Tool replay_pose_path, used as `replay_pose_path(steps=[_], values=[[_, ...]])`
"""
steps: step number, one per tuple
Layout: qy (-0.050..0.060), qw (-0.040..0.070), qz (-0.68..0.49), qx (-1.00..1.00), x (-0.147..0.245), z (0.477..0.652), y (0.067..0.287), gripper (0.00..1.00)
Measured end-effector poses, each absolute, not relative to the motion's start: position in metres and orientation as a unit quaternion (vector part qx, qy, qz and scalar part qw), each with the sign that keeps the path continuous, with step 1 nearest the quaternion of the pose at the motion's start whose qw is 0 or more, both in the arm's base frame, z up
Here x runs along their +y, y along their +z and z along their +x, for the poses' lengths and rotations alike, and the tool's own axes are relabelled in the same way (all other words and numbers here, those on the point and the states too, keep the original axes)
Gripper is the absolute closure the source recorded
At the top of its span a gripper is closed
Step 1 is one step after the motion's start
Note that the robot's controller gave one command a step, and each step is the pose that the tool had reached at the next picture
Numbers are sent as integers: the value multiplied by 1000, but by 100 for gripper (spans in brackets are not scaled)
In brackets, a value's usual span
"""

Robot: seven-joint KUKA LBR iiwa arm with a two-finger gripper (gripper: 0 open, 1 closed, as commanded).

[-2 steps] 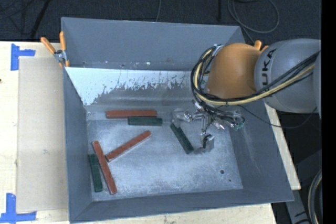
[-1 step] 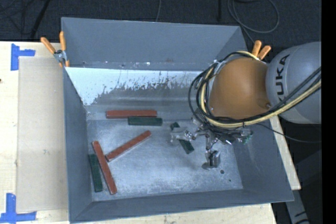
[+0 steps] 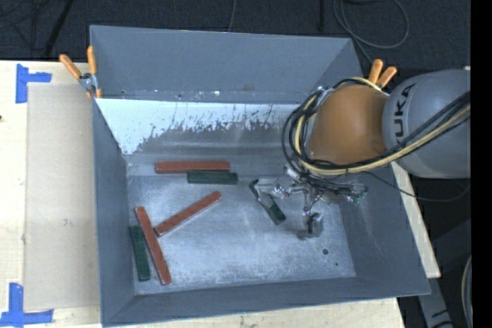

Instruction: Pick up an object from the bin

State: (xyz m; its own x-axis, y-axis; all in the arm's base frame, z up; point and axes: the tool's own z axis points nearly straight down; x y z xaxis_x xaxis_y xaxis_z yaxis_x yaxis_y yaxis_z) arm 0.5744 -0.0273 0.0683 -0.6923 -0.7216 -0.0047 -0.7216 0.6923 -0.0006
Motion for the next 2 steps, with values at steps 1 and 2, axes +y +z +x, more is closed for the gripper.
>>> replay_pose_path(steps=[1, 2], values=[[0, 2, -360, 933, -34, 623, 71, 0], [1, -1, -152, 988, 19, 603, 75, 0]])
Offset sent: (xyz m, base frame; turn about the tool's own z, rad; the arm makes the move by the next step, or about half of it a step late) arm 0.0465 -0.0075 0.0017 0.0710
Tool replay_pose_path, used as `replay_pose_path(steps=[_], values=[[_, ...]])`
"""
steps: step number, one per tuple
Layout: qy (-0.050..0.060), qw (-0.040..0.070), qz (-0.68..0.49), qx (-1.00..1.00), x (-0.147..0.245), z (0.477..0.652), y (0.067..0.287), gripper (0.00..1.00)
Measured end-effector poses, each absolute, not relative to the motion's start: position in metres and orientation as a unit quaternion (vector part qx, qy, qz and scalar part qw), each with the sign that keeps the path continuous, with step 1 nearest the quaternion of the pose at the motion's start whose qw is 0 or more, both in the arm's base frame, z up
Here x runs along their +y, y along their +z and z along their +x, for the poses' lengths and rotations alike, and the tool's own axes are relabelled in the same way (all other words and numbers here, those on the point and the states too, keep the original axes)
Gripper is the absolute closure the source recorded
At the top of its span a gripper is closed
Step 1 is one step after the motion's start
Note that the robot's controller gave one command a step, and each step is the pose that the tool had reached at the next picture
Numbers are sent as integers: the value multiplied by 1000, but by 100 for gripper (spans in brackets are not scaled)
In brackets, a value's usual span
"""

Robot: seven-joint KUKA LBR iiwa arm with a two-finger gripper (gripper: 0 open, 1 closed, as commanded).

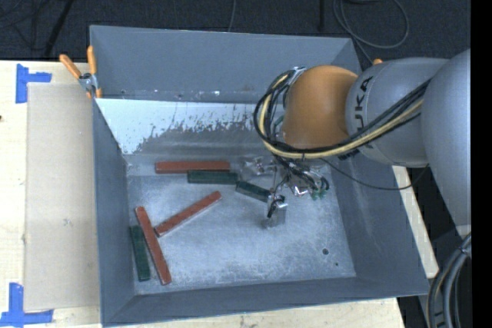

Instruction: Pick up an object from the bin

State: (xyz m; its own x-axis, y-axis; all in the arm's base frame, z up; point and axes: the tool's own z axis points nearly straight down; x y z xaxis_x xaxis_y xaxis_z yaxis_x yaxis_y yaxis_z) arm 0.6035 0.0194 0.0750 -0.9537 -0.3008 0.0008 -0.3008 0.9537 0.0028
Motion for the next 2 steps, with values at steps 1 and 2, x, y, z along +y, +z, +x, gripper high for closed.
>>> replay_pose_path(steps=[1, 2], values=[[0, 1, 153, -988, 18, 603, 75, 100], [0, -4, 205, -979, 52, 583, 219, 100]])
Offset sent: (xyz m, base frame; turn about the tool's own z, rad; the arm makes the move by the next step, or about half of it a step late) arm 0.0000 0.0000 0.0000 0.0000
